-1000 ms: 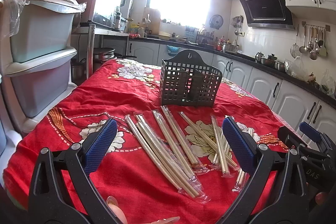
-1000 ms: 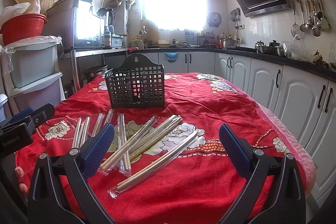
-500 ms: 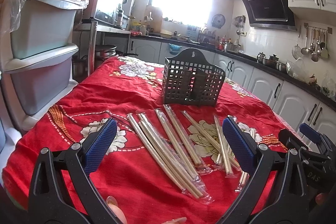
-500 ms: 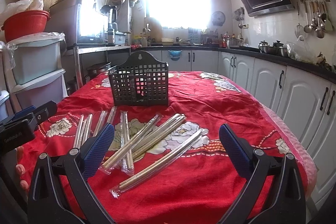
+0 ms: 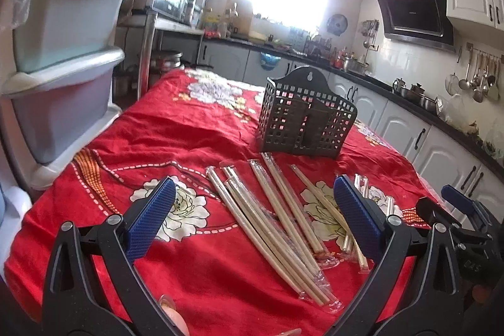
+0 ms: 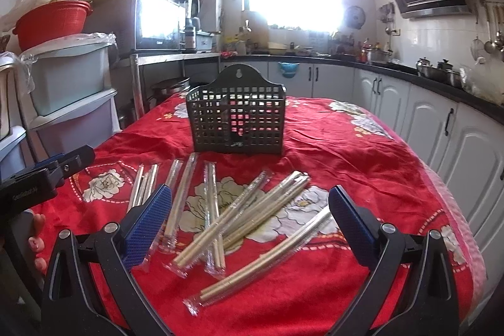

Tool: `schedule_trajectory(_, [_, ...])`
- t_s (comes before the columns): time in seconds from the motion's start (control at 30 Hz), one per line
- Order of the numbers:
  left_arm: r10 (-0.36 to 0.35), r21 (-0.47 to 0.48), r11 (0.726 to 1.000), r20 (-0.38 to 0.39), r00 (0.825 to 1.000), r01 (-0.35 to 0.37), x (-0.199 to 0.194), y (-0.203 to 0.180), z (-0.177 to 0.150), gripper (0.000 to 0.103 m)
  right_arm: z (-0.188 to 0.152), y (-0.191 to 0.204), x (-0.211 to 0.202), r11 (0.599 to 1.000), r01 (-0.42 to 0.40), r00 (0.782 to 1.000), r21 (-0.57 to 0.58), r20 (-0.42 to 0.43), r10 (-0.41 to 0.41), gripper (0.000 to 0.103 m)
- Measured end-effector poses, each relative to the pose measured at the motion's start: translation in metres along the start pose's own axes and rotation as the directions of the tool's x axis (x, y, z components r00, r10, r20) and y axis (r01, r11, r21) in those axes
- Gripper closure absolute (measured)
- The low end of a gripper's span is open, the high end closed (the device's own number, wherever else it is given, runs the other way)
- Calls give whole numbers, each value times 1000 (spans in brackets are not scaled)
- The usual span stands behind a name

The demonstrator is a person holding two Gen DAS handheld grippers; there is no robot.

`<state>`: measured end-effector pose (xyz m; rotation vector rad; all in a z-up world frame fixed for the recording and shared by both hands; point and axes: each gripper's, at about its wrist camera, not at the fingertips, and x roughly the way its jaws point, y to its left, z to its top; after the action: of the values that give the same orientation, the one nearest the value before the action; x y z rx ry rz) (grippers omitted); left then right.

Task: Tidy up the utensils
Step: 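Lower the left tool onto a wooden chopstick and close it while the right tool grasps another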

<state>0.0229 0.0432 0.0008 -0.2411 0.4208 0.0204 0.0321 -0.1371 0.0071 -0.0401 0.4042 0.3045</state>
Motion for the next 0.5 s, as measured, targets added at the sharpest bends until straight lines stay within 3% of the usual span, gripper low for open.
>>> schedule_trajectory(0.5, [-39, 32, 999, -67, 997, 41, 26, 7, 35, 10, 25, -1, 44, 998, -69, 991, 0, -119, 68, 6])
